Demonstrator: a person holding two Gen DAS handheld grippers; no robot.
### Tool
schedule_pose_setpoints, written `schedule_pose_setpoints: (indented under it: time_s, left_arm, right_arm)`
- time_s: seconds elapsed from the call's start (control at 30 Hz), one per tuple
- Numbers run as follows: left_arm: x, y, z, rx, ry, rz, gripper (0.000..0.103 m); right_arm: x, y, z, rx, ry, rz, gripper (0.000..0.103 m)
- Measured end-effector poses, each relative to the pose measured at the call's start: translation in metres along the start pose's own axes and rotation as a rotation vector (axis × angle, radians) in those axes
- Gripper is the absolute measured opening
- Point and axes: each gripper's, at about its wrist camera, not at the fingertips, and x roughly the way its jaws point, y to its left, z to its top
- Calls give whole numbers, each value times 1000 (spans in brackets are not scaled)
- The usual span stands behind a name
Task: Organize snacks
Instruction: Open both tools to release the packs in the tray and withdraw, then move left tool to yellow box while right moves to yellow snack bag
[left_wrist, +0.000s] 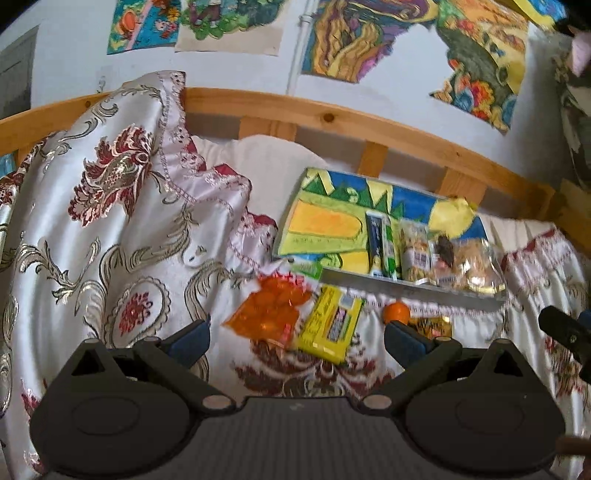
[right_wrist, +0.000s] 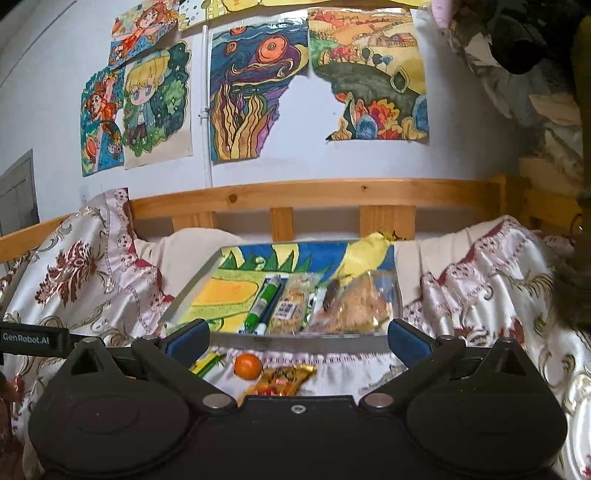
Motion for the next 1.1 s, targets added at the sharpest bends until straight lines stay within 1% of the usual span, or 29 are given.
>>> schedule_pose_setpoints:
  time_s: [0.17,0.3,0.47,0.57,0.8,1.1]
  left_arm:
    - [-2,-4,-12,63,24,-15,102]
    - [-3,-3,-19,90,45,-18,102]
    - [-1,-4,-26,131,80,-7,102]
    - [0,-5,-29,149,94,-1,102]
    - [7,-1,-31,151,140,20,102]
    - [10,5,-32,128,161,35,102]
  right_arm:
    - [-8,6,-12,-10,50,-8,102]
    - [-10,9,-19,-10,96,-18,102]
    - [-4,14,-30,-19,190,-24,102]
    - [-1,16,-35,-24,228,-23,102]
    - [6,23,-42,-46,287,-4,102]
    - [10,26,-44,-57,312,13,102]
